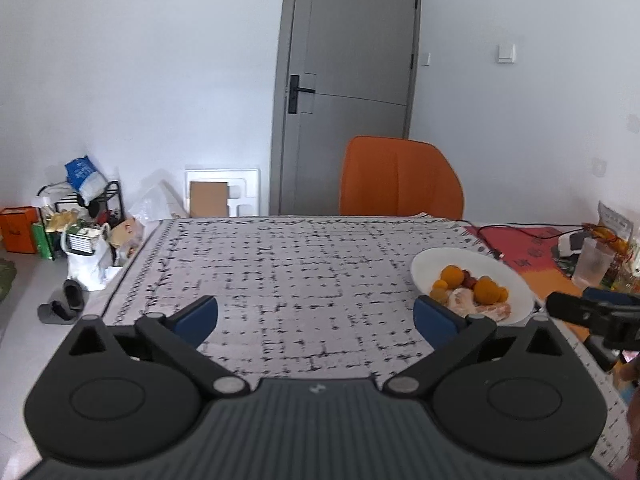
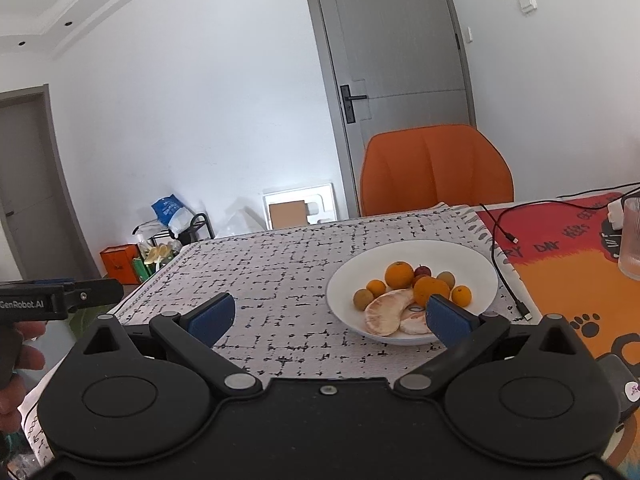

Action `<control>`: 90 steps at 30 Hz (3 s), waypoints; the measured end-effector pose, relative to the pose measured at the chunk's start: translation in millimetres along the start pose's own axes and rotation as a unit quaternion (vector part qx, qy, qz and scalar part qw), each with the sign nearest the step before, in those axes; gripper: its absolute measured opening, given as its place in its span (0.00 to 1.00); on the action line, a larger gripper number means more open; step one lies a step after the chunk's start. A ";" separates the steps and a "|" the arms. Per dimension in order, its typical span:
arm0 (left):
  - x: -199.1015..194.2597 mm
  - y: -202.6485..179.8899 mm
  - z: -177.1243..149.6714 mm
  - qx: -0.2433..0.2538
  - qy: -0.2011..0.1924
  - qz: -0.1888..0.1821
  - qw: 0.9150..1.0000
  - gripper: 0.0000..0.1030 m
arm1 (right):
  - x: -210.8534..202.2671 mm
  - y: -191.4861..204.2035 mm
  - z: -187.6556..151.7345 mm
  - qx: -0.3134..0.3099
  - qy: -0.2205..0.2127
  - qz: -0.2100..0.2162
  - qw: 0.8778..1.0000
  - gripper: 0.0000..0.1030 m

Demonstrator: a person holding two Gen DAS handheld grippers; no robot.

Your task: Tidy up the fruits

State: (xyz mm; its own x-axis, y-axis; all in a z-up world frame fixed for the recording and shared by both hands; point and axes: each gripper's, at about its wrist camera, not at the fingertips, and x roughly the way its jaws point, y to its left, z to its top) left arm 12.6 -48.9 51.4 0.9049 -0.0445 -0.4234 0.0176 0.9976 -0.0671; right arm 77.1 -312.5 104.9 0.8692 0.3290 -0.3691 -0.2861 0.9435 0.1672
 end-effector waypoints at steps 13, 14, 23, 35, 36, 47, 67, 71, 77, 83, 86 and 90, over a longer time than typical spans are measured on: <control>-11.4 20.5 -8.3 -0.006 0.004 0.015 1.000 1.00 | -7.6 11.9 -6.5 -0.010 0.018 0.004 1.000 1.00; -12.1 21.5 -8.9 -0.005 0.005 0.016 1.000 1.00 | -8.0 12.9 -7.5 -0.012 0.020 0.005 1.000 1.00; -10.2 24.5 -12.6 -0.003 0.013 0.013 1.000 1.00 | -11.5 15.1 -13.8 -0.014 0.019 0.015 1.000 1.00; -8.8 28.5 -15.8 -0.007 0.017 0.017 1.000 1.00 | -8.5 14.2 -18.9 -0.014 0.024 0.011 1.000 1.00; -8.7 28.6 -16.0 -0.007 0.017 0.020 1.000 1.00 | -8.6 14.7 -18.9 -0.015 0.024 0.012 1.000 1.00; -6.7 30.6 -15.7 -0.012 0.024 0.016 0.999 1.00 | -6.3 14.8 -18.9 -0.013 0.027 0.011 0.999 1.00; -12.8 28.9 -14.0 -0.008 0.017 0.022 1.000 1.00 | -7.7 18.1 -17.4 -0.016 0.026 0.014 0.999 1.00; -12.9 28.3 -14.8 -0.007 0.018 0.025 0.999 1.00 | -8.3 17.2 -18.2 -0.015 0.025 0.014 0.999 1.00; -13.8 26.9 -14.4 -0.004 0.015 0.027 1.000 1.00 | -7.4 16.8 -18.6 -0.016 0.026 0.012 0.999 1.00; -12.2 25.9 -15.9 -0.001 0.016 0.031 0.999 1.00 | -7.2 19.1 -18.6 -0.021 0.025 0.004 0.999 1.00; -11.1 25.4 -16.5 0.000 0.019 0.033 0.999 1.00 | -6.1 19.6 -18.8 -0.025 0.025 0.004 0.999 1.00; -10.6 25.9 -16.7 0.002 0.020 0.034 0.999 1.00 | -5.7 20.9 -19.9 -0.026 0.026 0.007 0.999 1.00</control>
State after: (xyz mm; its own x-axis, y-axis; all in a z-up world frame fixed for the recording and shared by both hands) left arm -3.7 -23.5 39.1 0.8865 0.0221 -0.4621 -0.0420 0.9986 -0.0327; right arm 58.2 -293.9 92.3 0.8426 0.3435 -0.4148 -0.3204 0.9388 0.1264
